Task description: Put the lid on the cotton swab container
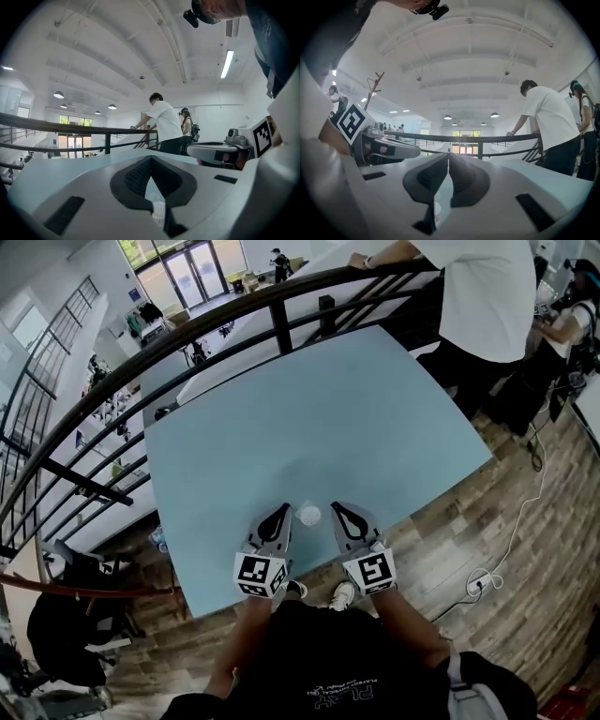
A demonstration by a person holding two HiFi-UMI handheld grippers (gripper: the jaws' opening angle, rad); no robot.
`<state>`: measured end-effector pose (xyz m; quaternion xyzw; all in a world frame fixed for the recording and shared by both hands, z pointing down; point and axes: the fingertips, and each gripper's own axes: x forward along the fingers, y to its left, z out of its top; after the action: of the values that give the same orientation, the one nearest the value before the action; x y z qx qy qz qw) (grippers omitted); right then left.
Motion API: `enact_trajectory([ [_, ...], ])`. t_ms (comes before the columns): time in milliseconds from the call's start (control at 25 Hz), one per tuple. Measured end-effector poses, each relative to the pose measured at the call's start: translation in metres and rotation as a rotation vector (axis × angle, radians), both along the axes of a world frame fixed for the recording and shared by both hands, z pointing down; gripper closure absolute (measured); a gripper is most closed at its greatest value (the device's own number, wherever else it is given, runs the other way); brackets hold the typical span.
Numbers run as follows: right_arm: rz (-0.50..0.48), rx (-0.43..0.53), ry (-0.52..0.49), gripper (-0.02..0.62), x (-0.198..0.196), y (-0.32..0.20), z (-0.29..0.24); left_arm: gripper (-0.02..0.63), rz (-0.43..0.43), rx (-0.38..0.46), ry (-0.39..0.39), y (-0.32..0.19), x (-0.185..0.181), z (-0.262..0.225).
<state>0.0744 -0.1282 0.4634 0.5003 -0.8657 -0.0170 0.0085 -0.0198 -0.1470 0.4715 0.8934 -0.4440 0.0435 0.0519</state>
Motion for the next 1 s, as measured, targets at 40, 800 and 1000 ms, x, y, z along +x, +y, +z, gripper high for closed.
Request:
enact_trajectory([
  [40, -0.003, -0.002, 0.001, 0.574, -0.001, -0.001, 0.002, 0.594, -0.001, -0.001, 0.001, -0.003, -0.002, 0.002],
  [800, -0.091, -0.163, 0.034, 0.574, -0.028, 0.002, 0.071, 0.594, 0.008, -0.092, 0.014, -0.013, -0.012, 0.055],
  [1000, -0.097, -0.208, 0.044, 0.574, -0.037, 0.008, 0.096, 0.594, 0.042, -0.108, 0.019, -0.012, -0.014, 0.072],
])
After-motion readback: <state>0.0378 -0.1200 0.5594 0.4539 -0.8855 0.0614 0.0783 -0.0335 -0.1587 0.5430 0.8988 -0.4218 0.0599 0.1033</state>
